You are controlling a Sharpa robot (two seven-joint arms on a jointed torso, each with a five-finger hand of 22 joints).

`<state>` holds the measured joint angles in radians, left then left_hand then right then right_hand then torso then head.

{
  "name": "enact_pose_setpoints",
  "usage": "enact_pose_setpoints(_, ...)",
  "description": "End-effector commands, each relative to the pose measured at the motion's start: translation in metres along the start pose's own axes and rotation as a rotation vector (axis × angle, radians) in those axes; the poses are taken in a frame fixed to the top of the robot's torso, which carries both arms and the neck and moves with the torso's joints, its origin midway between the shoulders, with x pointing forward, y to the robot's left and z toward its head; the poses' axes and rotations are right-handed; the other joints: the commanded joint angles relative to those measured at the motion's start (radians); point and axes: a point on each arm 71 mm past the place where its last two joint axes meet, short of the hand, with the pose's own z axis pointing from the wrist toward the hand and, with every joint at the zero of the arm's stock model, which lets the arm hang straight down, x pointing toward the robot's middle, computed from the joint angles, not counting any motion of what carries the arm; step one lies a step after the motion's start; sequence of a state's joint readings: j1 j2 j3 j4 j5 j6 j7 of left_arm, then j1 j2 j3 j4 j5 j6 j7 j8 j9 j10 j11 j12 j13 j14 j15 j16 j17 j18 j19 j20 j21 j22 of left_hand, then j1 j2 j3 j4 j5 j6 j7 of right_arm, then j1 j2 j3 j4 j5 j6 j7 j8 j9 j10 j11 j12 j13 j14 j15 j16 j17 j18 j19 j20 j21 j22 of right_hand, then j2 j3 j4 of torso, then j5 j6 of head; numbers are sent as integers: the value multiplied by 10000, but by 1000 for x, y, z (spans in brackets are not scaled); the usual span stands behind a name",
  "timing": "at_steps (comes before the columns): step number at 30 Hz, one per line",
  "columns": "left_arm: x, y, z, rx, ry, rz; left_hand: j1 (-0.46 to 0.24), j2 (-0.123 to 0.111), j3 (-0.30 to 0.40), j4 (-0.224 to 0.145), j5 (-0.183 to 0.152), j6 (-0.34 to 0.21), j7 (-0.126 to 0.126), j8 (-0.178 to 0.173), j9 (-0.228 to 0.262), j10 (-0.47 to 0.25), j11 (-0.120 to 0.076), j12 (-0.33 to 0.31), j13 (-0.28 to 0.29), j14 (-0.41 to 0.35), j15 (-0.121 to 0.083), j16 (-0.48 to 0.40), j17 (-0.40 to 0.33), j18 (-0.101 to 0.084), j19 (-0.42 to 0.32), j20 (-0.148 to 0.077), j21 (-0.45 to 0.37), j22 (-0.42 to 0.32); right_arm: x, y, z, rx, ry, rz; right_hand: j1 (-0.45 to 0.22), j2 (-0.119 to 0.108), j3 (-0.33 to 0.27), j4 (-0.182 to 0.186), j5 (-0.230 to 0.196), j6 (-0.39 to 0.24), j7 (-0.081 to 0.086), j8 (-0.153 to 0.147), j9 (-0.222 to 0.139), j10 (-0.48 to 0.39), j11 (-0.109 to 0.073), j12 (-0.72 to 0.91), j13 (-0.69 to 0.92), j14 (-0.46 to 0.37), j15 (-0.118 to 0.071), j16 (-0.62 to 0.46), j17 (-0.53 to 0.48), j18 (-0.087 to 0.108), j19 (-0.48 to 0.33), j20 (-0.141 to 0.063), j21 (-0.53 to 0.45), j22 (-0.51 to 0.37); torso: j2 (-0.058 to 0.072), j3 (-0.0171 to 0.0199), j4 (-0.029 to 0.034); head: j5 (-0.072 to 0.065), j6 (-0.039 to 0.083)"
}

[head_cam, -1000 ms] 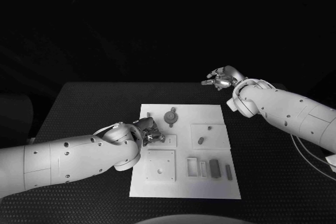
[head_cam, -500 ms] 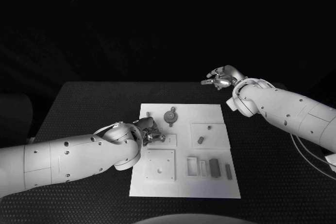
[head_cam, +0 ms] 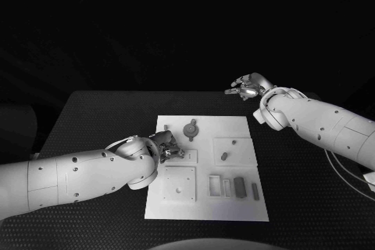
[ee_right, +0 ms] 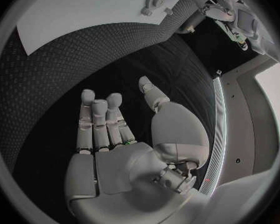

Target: Assemble the parts on the task board

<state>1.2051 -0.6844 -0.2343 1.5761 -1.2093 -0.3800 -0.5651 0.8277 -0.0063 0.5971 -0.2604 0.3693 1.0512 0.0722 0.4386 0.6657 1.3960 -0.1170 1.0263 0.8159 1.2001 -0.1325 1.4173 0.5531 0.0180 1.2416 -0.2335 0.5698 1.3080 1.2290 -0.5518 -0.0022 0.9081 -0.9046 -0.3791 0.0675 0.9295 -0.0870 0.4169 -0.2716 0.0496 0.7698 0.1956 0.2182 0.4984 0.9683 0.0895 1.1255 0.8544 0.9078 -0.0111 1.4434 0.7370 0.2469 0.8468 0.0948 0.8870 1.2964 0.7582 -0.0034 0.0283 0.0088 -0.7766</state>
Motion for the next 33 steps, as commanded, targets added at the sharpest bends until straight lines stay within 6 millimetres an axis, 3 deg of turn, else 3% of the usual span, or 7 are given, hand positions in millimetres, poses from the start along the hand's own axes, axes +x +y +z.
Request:
enact_pose_setpoints(1,5,-2,-1,41,380,48,-188,-76,-114,46,-269,2252,-1006,5,-17,-99,-184,39,-16,-126,-61,48,-17,298,78,-7,-71,160,2,1,0,-34,169,19,-77,-7,-21,26,4,77,-1,62,-13,-1543,-42,55,-11,6,-90,50,-11,148,-20,44,-55,12,3,-2,-1,7,4)
enact_pose_setpoints(8,6,-3,0,80,415,69,-139,47,-98,97,-164,2274,-1015,14,-19,-107,-193,44,-31,-131,-57,60,-29,300,69,-4,-90,160,2,1,0,-22,168,18,-100,2,-21,36,4,76,0,64,-15,-1545,-42,61,-19,2,-89,54,-17,149,-22,45,-58,13,-1,2,-1,19,-4)
enact_pose_setpoints(12,6,-4,0,94,410,76,-67,310,-57,52,171,2283,-1017,19,-23,-117,-196,57,-48,-142,-45,79,-43,298,55,6,-99,172,2,1,0,-20,170,17,-115,7,-22,44,4,76,0,65,-16,-1546,-41,64,-24,0,-89,56,-20,149,-23,46,-59,13,1,1,-2,21,-5)
enact_pose_setpoints(17,6,-4,0,101,410,90,-109,644,-35,-29,256,2270,-1011,12,-29,-129,-189,66,-67,-156,-30,95,-58,293,36,19,-103,183,2,1,0,-20,179,17,-125,11,-22,49,4,76,0,66,-17,-1547,-41,66,-28,-1,-88,57,-22,149,-24,46,-60,13,0,2,-4,23,0)
enact_pose_setpoints(25,6,-5,0,128,376,100,-159,823,-13,-109,241,2252,-1005,5,-33,-135,-186,68,-86,-160,-27,104,-69,292,29,25,-103,186,2,0,0,-8,196,17,-136,15,-22,53,4,75,0,66,-18,-1548,-41,70,-32,-2,-88,60,-25,148,-25,47,-60,14,3,3,-4,20,0)
enact_pose_setpoints(33,6,-7,1,182,407,77,-254,738,-38,-150,62,2250,-1003,7,-33,-132,-182,72,-111,-163,-29,104,-88,293,35,26,-105,182,4,0,0,4,231,21,-136,15,-22,53,4,75,0,66,-18,-1548,-41,70,-32,-2,-88,60,-25,148,-25,47,-60,14,0,2,-6,12,8)
